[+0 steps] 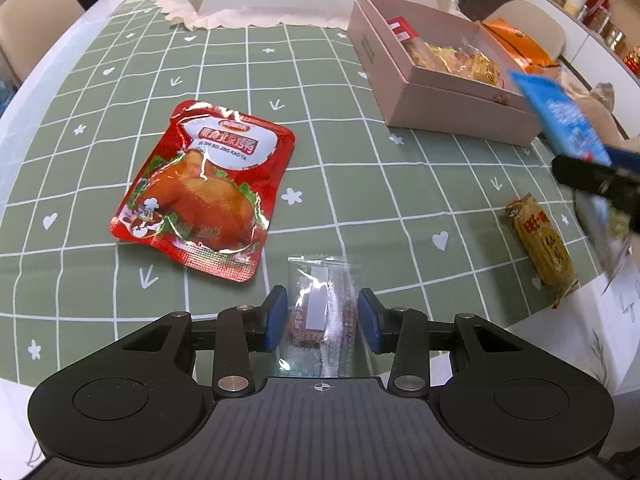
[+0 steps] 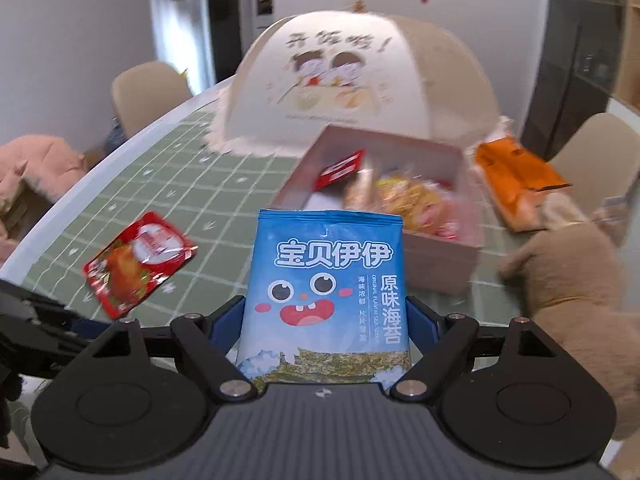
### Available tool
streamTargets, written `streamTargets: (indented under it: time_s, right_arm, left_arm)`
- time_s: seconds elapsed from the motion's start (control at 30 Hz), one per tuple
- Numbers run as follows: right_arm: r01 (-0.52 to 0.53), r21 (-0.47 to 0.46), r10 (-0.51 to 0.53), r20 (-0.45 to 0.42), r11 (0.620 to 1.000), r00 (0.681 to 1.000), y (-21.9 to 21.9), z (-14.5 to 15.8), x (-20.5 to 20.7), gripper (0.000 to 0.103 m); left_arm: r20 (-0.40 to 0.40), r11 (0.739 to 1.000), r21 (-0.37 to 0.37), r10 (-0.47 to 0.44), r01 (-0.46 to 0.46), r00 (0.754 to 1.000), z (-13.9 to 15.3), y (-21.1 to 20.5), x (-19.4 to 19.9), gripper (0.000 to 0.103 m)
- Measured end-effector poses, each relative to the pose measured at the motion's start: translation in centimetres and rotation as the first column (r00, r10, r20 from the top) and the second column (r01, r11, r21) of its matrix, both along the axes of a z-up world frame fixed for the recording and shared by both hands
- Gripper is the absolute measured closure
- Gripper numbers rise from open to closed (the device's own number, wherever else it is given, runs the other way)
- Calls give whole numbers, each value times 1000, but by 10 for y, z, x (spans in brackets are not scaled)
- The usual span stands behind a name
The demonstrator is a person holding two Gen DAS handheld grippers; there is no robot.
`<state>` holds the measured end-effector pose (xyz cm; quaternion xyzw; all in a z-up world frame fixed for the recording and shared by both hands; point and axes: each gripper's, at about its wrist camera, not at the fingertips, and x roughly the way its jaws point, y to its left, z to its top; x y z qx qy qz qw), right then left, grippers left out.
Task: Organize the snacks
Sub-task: 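Carry both packs over the pink box and open both tools to drop them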
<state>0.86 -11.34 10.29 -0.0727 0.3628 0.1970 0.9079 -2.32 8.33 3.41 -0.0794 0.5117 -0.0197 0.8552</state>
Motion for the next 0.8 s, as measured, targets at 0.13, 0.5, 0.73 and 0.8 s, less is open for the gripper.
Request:
streamTargets:
  time_s: [0.13,0.5,0.73,0.8]
  right_arm:
    - [52,-5,-52,-4,999,999,-15,-1,2,19]
    - [132,-3,-132,18,991,991,-46,8,-10,19]
    - [208,59,-212,56,976,976,-61,32,-13,19]
    - [219,57,-223,69,974,972,-61,38,-13,19]
  left_arm:
    - [15,992,76,-105,103,994,-1,-10,-4,59]
    - [316,960,-44,-248,276,916,99,-25,7,62]
    - [612,965,-98,-136,245,779,188,-40,89,61]
    - [576,962,-163,-88,220,813,178,-41,126,58]
